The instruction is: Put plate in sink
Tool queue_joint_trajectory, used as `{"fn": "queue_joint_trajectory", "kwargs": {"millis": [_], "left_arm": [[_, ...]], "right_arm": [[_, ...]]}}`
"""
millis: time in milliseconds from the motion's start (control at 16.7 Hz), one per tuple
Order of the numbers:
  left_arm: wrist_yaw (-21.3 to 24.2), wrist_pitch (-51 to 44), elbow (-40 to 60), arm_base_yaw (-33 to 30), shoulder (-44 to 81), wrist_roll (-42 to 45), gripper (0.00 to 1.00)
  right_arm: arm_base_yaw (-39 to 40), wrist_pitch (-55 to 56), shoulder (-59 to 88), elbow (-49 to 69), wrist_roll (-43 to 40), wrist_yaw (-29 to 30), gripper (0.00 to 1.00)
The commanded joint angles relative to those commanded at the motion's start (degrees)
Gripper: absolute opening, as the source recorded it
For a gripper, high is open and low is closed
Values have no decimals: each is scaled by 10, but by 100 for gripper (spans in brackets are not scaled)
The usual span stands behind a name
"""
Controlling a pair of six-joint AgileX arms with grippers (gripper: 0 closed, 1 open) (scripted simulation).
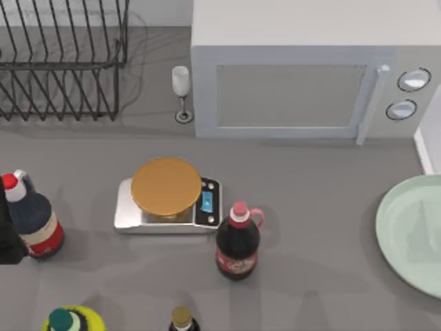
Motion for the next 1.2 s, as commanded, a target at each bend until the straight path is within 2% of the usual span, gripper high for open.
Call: {"fn": "queue_joint_trajectory", "kwargs": {"millis": [780, 960, 1200], "left_arm": [[0, 0, 0, 0, 0, 0, 100], [0, 0, 0, 0, 0, 0, 100], [0, 0, 0, 0, 0, 0, 100]], "right_arm": [[5, -15, 19, 17, 5, 0, 100], [23, -68, 92, 79, 24, 0, 100], [60, -180, 266, 208, 62, 0, 100]]}}
